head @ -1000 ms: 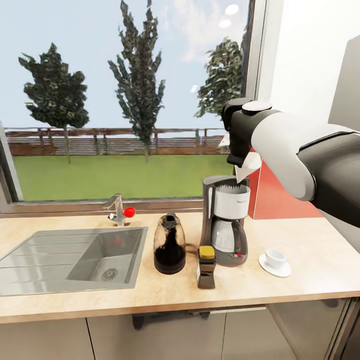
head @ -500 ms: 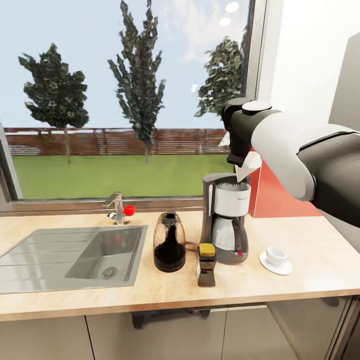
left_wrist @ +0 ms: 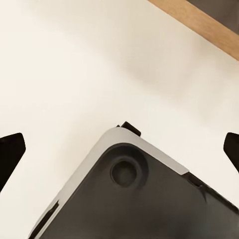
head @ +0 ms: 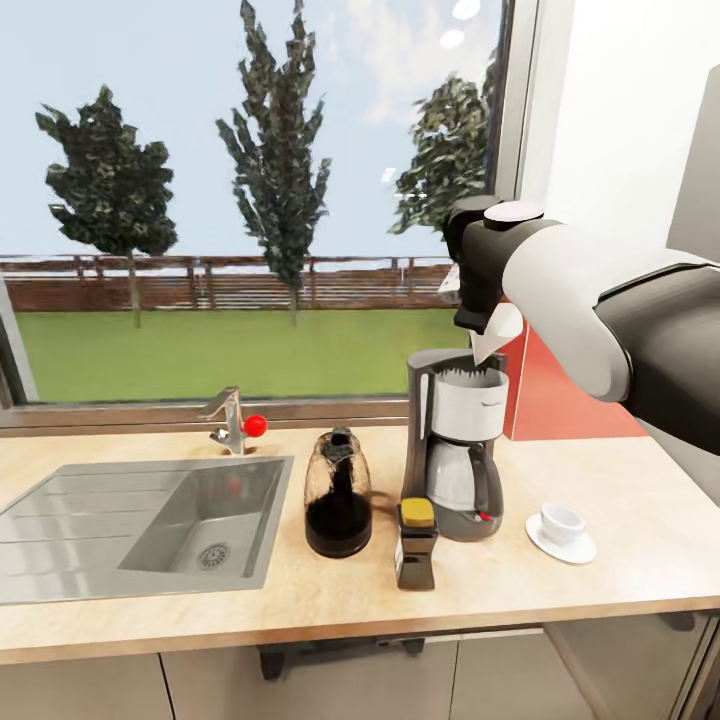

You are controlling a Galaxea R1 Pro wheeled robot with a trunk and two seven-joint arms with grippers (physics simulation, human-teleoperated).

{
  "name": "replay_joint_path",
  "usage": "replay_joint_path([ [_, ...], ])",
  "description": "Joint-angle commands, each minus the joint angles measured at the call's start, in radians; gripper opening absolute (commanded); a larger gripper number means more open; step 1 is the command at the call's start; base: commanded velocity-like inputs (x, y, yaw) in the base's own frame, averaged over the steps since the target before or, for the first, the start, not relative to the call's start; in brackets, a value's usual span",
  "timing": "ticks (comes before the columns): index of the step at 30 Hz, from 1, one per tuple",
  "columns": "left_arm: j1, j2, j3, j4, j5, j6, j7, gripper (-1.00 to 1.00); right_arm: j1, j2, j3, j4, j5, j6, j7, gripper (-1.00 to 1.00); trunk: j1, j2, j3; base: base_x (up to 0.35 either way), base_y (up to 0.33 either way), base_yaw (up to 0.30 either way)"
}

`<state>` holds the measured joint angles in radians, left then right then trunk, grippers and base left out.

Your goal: Set up a coffee station on the kitchen countertop: keep the coffee maker on the countertop, move the bottle of coffee from the kitchen shelf to the counter next to the coffee maker, place a paper coffee filter on top of the coffee maker, put the saucer next to the coffee maker with the coffee cup on the saucer, and place the electric kettle next to the coffee maker.

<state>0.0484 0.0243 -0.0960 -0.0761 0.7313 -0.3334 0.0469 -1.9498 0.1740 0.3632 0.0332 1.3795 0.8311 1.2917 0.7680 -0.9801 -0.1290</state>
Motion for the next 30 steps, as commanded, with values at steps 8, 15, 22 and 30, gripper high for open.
replay_joint_path([
  [8,0.0,0.001,-0.008,-0.001,0.005,-0.001,0.005,1.0,-0.002,0.001,0.002,0.002,0.0,0.008,0.003,-1.0,0.0,-0.001,-0.001,0.001,0.0,0.0],
  [15,0.0,0.001,-0.008,-0.001,0.005,0.0,0.005,1.0,-0.001,0.001,0.002,0.002,0.0,0.007,-0.006,-1.0,0.012,-0.022,-0.011,0.0,0.0,0.0],
  [22,0.0,0.004,-0.008,-0.001,0.005,0.0,0.005,1.0,-0.001,0.001,0.002,0.002,0.0,0.007,-0.01,-1.0,0.039,-0.071,-0.033,0.0,0.0,0.0],
  [30,0.0,0.004,-0.008,-0.001,0.005,0.001,0.005,1.0,-0.002,0.001,0.002,0.002,0.0,0.006,-0.011,-1.0,0.069,-0.127,-0.058,0.0,0.0,0.0],
])
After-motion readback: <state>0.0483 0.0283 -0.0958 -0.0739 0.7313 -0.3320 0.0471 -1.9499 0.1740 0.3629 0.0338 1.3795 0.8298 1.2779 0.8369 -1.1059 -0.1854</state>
